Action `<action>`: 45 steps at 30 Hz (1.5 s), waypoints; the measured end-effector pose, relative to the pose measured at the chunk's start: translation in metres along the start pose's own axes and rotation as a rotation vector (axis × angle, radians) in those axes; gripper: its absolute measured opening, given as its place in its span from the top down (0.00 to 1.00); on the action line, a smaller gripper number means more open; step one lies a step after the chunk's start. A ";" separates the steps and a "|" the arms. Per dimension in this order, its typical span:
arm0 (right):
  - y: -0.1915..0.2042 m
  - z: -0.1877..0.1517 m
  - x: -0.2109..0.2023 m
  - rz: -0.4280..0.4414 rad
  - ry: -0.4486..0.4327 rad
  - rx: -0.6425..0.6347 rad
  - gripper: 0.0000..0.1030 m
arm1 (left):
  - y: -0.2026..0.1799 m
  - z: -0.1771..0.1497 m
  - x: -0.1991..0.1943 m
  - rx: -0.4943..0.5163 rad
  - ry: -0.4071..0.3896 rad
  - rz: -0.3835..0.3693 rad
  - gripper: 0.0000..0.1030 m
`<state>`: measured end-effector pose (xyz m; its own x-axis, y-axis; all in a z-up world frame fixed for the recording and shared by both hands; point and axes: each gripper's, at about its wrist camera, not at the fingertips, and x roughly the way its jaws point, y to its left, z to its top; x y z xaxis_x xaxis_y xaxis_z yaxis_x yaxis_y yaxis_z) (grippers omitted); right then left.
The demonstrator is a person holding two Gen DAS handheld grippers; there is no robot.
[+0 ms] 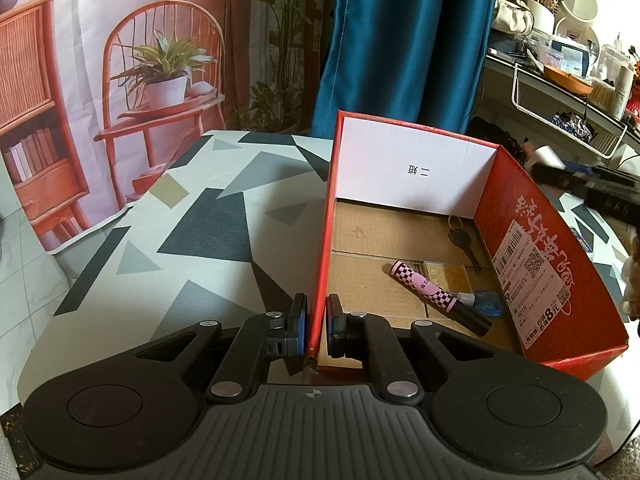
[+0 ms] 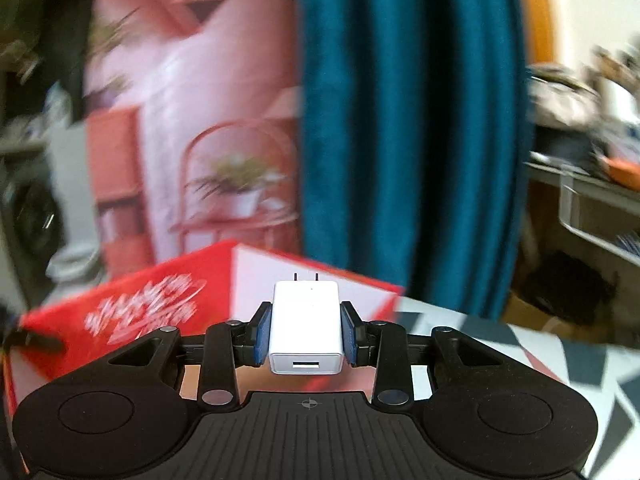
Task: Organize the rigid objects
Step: 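Carry the white charger into the red box and release it with the right gripper, then grasp the red-capped white marker with the right gripper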
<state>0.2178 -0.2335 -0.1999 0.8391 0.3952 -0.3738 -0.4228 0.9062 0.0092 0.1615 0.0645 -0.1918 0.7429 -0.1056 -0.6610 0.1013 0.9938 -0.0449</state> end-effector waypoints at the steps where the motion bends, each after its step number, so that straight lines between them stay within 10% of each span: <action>1: 0.007 0.000 0.004 0.011 0.014 -0.037 0.69 | 0.000 0.000 0.000 0.000 0.000 0.000 0.90; 11: 0.031 -0.004 0.028 0.034 0.136 -0.161 0.69 | -0.002 0.000 0.000 -0.007 0.001 -0.005 0.90; 35: 0.037 -0.021 0.018 -0.007 0.073 -0.231 0.60 | 0.001 -0.001 0.000 -0.012 0.001 -0.008 0.90; 45: 0.002 -0.026 -0.021 -0.279 -0.122 -0.093 0.40 | 0.001 0.000 0.001 -0.012 0.002 -0.008 0.90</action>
<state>0.1906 -0.2440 -0.2166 0.9596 0.1537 -0.2358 -0.1954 0.9668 -0.1647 0.1617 0.0652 -0.1924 0.7411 -0.1134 -0.6617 0.0995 0.9933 -0.0589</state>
